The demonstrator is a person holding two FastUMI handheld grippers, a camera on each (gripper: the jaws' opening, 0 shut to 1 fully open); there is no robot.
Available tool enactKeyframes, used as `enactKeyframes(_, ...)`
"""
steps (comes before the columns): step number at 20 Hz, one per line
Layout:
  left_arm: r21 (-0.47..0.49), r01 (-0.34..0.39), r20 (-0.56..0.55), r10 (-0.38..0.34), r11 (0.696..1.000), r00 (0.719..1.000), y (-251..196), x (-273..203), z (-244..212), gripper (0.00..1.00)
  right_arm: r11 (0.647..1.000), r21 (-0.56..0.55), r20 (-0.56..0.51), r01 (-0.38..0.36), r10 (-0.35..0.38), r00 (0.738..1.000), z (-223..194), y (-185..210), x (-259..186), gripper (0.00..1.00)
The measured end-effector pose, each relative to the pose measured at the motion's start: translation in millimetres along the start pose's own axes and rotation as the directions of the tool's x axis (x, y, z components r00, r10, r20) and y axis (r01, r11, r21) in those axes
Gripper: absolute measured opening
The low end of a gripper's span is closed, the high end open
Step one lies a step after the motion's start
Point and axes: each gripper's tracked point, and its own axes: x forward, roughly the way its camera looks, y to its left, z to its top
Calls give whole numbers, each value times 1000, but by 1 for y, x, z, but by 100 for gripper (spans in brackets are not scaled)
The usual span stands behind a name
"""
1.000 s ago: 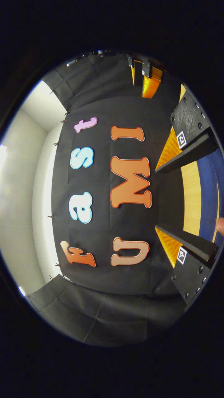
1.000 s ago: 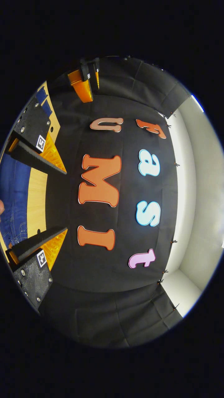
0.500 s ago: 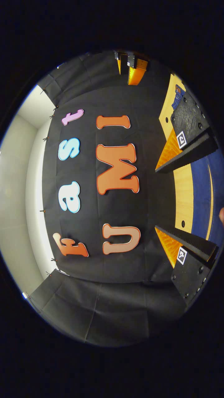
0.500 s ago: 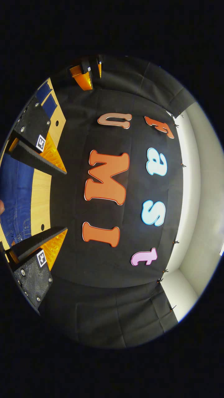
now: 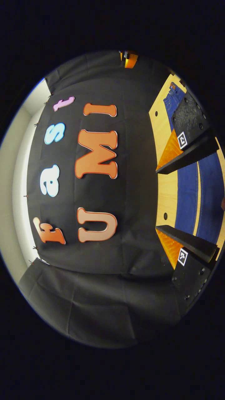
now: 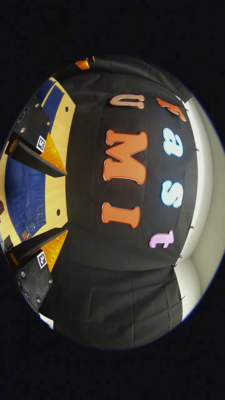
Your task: Grasp the waist and the cuffs of the jeans and fold them to make the two legs overlap; first hold the waist and fold one-third of the jeans toward the cuffs, then hold the cuffs and fold the remaining one-third in the same direction to finish folding.
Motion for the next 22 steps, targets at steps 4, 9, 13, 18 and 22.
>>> enactKeyframes(4,-21,-120,-114,117,993,987,38,10,-50,99,1000,-29,-80,-11,9,997,-34,-20,21,98)
enactKeyframes(9,-108,-270,-260,235,957,937,79,14,-109,100,998,5,-266,-65,64,962,-102,-35,59,99)
enactKeyframes(13,-239,-368,-401,254,898,880,94,11,-153,98,991,93,-415,-97,128,901,-158,-47,84,99)
enactKeyframes(18,-388,-504,-590,212,772,779,115,0,-208,98,986,134,-563,-100,159,811,-218,-58,98,99)
enactKeyframes(22,-445,-571,-672,164,690,722,120,1,-235,98,984,170,-652,-57,156,742,-252,-61,98,99)
